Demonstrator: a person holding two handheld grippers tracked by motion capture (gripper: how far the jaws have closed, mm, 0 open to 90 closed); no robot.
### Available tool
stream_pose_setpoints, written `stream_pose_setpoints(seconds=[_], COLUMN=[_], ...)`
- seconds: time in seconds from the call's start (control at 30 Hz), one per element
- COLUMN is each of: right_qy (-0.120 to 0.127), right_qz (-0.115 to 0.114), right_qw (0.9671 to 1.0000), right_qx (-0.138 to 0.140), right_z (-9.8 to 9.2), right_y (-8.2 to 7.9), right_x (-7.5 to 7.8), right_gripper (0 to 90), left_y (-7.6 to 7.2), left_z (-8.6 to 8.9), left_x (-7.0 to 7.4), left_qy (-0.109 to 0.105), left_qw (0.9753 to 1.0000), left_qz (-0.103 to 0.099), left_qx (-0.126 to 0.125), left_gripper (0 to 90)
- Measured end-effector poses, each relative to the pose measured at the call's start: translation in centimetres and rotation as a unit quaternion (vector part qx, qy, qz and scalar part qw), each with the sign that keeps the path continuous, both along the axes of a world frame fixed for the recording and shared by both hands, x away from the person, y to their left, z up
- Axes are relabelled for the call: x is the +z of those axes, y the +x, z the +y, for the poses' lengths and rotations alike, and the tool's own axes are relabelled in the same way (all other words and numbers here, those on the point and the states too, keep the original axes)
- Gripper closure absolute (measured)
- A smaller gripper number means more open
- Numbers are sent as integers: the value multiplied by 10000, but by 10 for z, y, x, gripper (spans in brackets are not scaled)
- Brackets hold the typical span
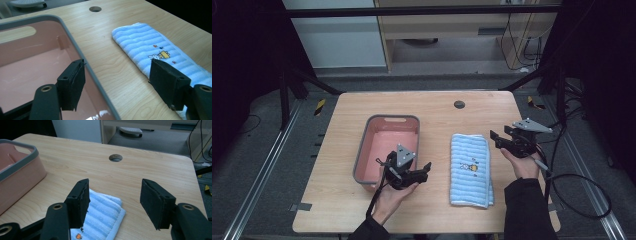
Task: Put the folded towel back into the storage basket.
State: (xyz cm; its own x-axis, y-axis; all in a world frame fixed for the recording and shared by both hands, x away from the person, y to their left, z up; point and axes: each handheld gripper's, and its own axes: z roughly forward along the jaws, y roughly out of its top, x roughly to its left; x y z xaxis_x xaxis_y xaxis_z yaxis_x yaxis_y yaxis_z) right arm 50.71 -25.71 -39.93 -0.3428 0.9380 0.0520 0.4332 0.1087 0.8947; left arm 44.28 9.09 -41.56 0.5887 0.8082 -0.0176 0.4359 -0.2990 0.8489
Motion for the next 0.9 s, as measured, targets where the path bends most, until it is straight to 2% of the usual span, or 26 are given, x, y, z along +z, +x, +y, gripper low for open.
stream_pose_setpoints(seconds=[0.1,0.37,0.7,0.9], right_qy=[0,-27,-101,-127], right_qz=[20,75,216,338], right_qw=[10000,10000,9997,9993], right_qx=[12,30,68,98], right_z=[0,2,3,6], right_y=[3,15,27,35], right_x=[-2,-10,-25,-38], right_gripper=[414,421,422,420], left_y=[-1,-3,-4,-5], left_z=[-8,-32,-46,-56], left_x=[-3,-16,-28,-40], left_qy=[-25,67,147,184], left_qw=[10000,9994,9986,9977], left_qz=[29,157,283,429], left_qx=[-71,-305,-433,-488], left_gripper=[303,342,377,385])
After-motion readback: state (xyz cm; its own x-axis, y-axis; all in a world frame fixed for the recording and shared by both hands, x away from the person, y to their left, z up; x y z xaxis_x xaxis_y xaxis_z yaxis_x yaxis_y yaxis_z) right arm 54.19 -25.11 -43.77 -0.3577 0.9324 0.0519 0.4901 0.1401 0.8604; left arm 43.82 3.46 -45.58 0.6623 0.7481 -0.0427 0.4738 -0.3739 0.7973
